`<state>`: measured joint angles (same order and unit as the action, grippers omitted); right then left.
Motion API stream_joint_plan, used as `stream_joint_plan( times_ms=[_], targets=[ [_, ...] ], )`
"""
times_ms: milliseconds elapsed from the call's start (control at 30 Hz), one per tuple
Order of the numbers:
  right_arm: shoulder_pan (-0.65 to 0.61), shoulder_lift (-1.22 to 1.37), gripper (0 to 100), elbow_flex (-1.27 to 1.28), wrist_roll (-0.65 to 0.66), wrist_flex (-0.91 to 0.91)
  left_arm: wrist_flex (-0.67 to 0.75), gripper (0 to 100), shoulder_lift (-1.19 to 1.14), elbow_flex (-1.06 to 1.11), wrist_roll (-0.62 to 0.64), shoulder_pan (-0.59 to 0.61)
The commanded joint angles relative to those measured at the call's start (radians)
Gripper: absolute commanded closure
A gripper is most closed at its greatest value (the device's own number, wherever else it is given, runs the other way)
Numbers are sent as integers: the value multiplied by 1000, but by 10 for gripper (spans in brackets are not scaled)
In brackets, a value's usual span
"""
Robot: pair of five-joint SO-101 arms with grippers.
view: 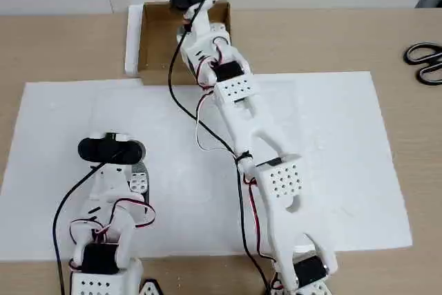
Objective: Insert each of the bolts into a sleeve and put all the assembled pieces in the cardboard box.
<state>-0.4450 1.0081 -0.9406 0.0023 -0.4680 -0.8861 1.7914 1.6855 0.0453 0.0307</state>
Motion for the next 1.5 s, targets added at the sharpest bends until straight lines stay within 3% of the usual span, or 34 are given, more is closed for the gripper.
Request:
stream_joint_plan(
  times_ms=[0,233,600,833,1067,1467],
  targets=[
    [-4,38,995,-166,-11,10,-2,994,14,-7,6,-3],
    [-8,186,995,-313,-9,1,0,994,14,-7,5,-2],
    [-10,214,991,-322,-9,1,0,994,14,-7,5,0],
    [-10,209,986,-322,-103,-1,0,994,14,-7,3,0],
    [-15,208,827,-327,-106,-127,0,994,14,-7,3,0],
    [-21,211,821,-411,-104,-176,0,994,14,-7,3,0]
  ],
)
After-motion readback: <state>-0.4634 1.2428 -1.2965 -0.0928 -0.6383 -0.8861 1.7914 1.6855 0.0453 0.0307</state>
